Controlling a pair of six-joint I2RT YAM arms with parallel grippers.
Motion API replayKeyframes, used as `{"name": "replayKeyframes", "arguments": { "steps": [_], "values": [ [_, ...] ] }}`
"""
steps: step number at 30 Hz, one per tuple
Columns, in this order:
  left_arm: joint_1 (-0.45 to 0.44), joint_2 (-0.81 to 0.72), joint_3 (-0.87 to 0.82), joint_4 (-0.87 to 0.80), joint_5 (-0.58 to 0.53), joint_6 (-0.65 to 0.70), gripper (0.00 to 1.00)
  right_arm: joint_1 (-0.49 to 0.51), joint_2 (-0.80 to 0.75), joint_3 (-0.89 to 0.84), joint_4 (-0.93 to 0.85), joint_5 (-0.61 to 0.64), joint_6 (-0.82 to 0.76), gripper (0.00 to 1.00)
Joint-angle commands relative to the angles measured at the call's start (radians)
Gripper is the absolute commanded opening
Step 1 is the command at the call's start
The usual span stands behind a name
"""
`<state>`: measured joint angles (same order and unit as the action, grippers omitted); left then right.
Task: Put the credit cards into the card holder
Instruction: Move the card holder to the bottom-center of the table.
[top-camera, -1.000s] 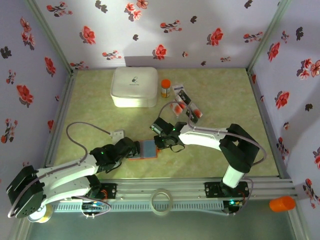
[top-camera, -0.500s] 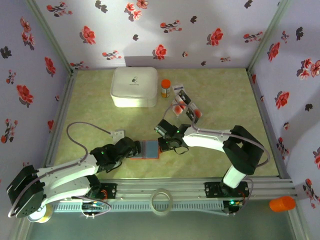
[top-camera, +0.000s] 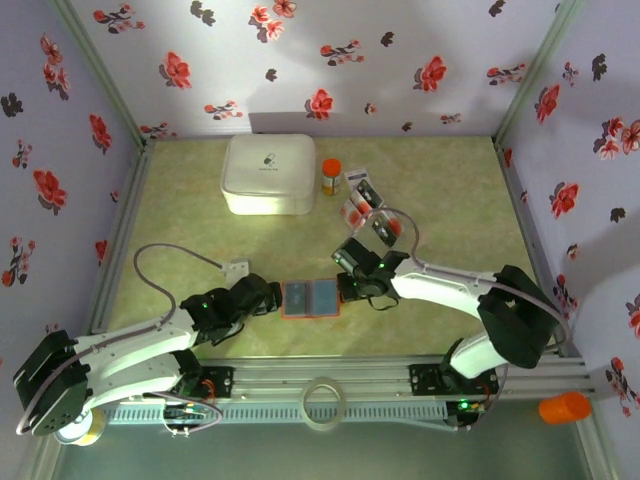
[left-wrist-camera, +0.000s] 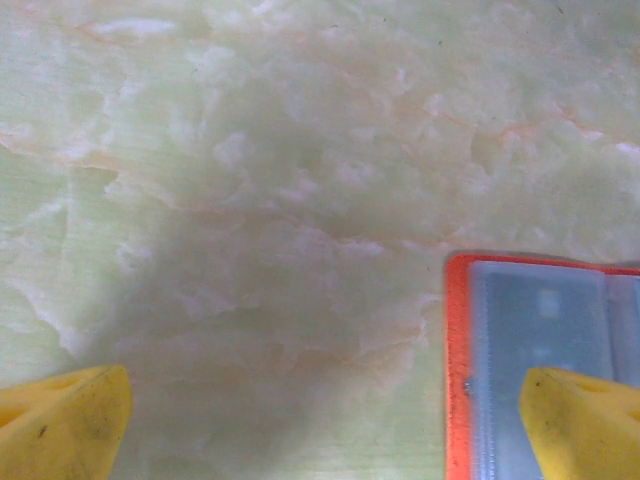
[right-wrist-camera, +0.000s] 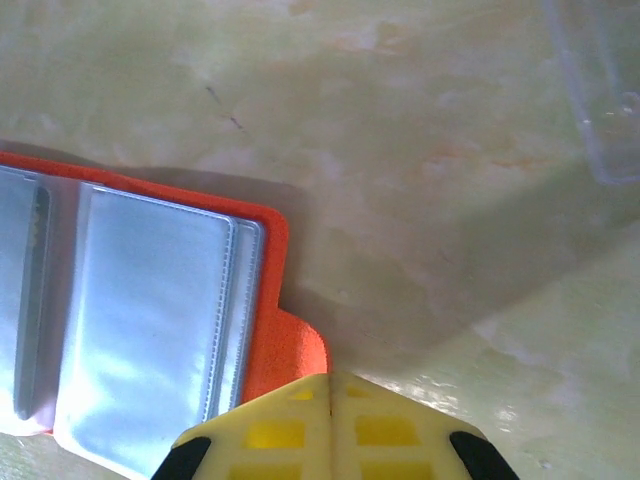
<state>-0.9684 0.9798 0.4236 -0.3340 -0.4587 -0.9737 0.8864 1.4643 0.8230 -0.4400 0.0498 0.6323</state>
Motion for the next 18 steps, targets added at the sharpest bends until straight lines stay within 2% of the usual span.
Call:
{"name": "replayKeyframes", "arguments": {
  "steps": [1, 4, 9, 11, 14, 15, 18],
  "values": [
    [0.007, 0.012, 0.025, 0.014, 0.002, 0.021, 1.00, -0.026, -0.051, 0.003, -0.043, 0.028, -0.004, 0.19],
    [0.006, 0.015, 0.031, 0.014, 0.005, 0.026, 1.00, -0.059, -0.095, 0.031, -0.079, 0.031, -0.025, 0.40],
    [0.008, 0.014, 0.042, 0.002, 0.003, 0.042, 1.00, -0.127, -0.170, 0.103, -0.157, 0.076, -0.072, 0.60],
    [0.010, 0.015, 0.048, -0.008, 0.000, 0.049, 1.00, -0.158, -0.201, 0.129, -0.176, 0.118, -0.094, 0.71],
    [0.015, 0.013, 0.062, -0.029, -0.006, 0.057, 1.00, -0.179, -0.236, 0.174, -0.214, 0.258, -0.123, 0.95],
    [0.017, 0.013, 0.066, -0.035, -0.005, 0.061, 1.00, -0.181, -0.244, 0.188, -0.219, 0.324, -0.140, 0.99],
    [0.024, 0.008, 0.078, -0.043, -0.006, 0.072, 1.00, -0.185, -0.262, 0.214, -0.216, 0.412, -0.189, 0.99]
  ]
}}
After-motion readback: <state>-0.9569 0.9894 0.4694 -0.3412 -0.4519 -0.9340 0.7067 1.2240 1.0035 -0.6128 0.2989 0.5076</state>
